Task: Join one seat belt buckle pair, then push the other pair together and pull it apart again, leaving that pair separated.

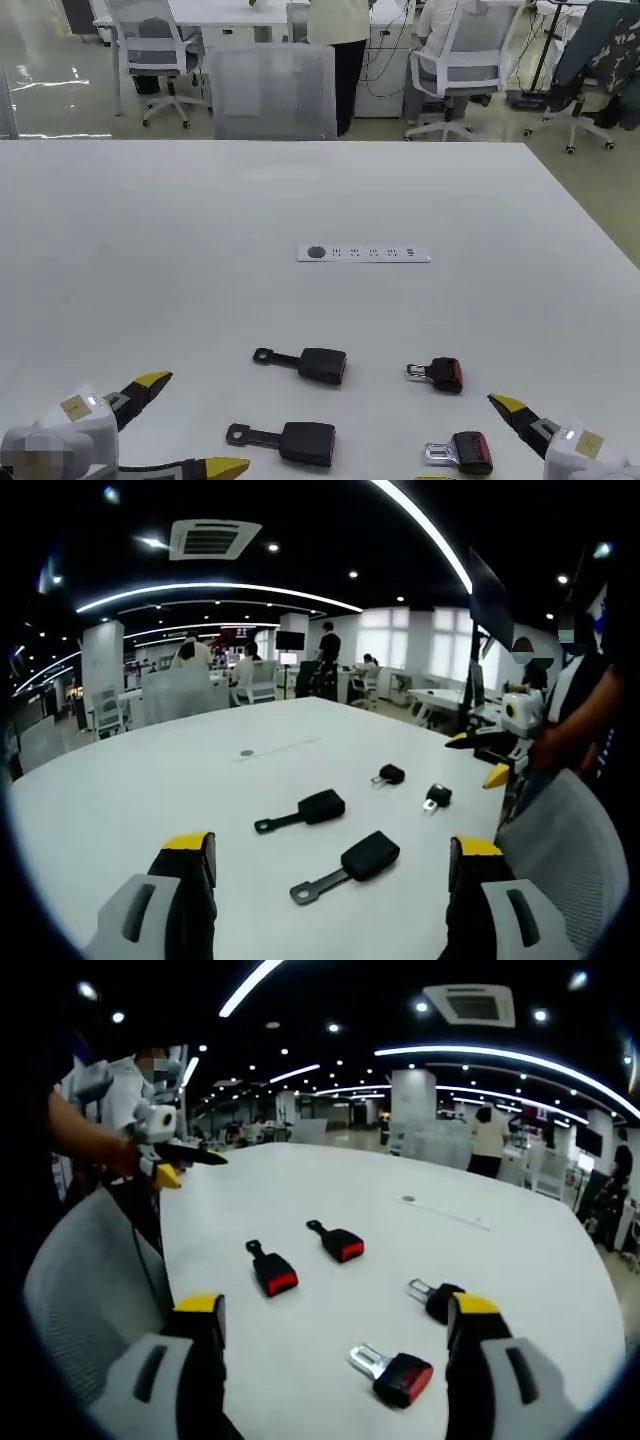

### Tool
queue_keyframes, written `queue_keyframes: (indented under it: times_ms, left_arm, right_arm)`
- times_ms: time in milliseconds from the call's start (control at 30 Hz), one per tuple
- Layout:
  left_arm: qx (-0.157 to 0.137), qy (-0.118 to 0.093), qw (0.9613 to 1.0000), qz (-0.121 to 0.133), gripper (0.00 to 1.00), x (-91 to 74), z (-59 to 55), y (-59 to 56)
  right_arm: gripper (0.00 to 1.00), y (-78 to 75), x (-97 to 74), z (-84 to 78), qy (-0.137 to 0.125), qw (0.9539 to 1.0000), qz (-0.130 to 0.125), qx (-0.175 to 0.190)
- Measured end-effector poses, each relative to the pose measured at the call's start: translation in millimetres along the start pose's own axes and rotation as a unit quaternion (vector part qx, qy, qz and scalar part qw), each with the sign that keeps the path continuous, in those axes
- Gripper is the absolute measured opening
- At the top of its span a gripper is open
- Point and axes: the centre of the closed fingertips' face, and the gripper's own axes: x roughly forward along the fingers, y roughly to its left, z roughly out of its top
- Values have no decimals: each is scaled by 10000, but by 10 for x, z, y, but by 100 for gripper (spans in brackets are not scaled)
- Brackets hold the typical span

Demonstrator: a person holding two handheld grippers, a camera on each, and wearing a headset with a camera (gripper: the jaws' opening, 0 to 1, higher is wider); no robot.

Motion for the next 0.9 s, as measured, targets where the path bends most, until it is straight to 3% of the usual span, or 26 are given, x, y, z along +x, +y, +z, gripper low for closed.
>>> queue_keyframes:
  times_ms: [433, 900]
  left_arm:
    - [25, 16, 10000, -14, 99, 6, -2, 0]
    - [-26, 119, 9999, -32, 99, 19, -88, 5]
  right_arm:
    - [93, -34, -20, -2, -10, 10000, -77, 27]
    - [93, -59, -30, -63, 62, 9999, -102, 80]
